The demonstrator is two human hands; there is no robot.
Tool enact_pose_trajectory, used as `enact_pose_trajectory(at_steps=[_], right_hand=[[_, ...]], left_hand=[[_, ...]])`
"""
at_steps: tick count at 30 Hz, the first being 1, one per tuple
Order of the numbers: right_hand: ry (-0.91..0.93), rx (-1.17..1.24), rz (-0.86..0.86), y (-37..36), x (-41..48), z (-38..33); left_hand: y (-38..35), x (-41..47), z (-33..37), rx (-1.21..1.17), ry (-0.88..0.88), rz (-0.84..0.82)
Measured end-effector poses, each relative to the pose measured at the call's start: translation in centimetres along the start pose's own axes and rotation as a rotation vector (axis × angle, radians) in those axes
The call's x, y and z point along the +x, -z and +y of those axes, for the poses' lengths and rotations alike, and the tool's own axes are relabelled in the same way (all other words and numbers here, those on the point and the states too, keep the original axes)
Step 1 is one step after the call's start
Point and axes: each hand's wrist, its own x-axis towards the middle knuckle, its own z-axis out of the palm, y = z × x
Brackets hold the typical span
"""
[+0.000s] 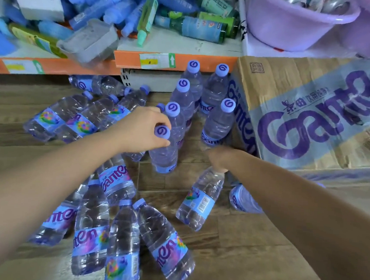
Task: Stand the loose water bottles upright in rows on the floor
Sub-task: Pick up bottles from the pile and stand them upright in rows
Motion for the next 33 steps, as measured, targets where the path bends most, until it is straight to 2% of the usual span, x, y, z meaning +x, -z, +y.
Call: enact_pose_trajectory(at_steps=[4,13,15,17,21,27,33], right_hand=[[-0.012,-0.050,-0.076,-0.5,1.0,-0.7],[0.052,-0.274,-0.028,0.2,-0.8,0.3],[0.100,-0.233,-0.029,1.3,-2.2,0.7],[0.148,-0.089,-0.027,2.5,-3.9,1.2],[0.223,0.219,0.114,3.4,-6.6,2.0],[0.243,0.135,0.478,3.8,-8.2,2.0],[0.159,0.167,0.606,3.3,-8.3,4.4]], left_hand=[[-0.8,-1.5,-0.3,-0.053,0.065,0.051],[-1.7,-2.0,0.4,-0.039,0.060,0.084],[-1.7,-1.9,0.9,-0.002,0.039,0.065],[-1.6,-1.9,1.5,0.049,0.019,0.042],[-1.7,-1.8,2.6,0.093,-0.008,0.040],[-1.3,-1.3,3.9,0.125,-0.019,0.066],[-1.6,-1.3,4.8,0.139,-0.053,0.046]])
